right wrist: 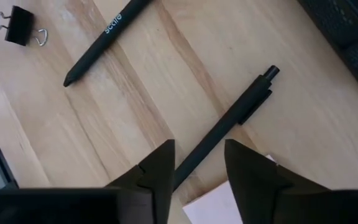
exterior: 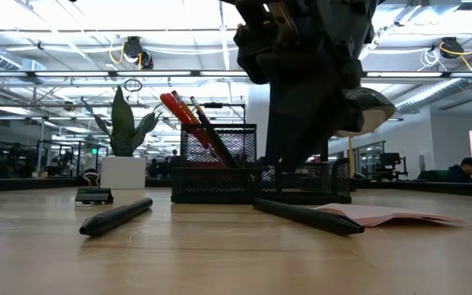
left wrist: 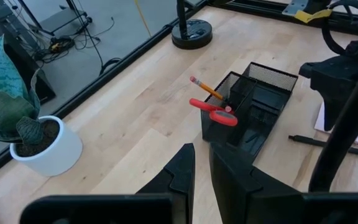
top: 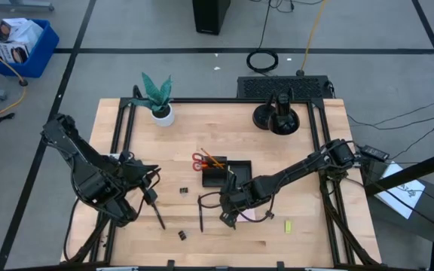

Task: Pick and place office supplies into organizer
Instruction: Put the right black pen into the desk organizer

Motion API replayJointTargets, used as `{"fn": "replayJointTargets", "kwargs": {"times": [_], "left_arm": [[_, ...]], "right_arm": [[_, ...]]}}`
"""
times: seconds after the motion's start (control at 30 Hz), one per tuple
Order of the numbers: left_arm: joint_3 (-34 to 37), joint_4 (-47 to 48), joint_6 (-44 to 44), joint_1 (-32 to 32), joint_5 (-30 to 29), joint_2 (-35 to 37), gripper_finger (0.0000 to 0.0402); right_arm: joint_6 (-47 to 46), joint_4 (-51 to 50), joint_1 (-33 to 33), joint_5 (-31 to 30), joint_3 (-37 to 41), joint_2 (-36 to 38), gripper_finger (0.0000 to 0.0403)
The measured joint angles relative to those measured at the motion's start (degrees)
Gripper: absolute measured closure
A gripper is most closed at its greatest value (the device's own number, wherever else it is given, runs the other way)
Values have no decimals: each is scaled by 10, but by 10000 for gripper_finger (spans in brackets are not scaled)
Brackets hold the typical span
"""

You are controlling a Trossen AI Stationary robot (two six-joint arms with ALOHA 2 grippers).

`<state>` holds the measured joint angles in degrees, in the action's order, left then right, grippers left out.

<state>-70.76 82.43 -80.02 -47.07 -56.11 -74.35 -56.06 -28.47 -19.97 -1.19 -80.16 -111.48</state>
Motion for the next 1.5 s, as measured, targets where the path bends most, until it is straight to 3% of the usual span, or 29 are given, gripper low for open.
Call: {"fn": "replayJointTargets", "kwargs": {"times": [0.23,1.5], "left_arm": [[0,0,0,0,6,0,348],[0,-5,3,0,7,0,348]], "right_arm": [[-3,4,0,13,0,0,244],[-31,22,9,24,-2,-62,252]]}}
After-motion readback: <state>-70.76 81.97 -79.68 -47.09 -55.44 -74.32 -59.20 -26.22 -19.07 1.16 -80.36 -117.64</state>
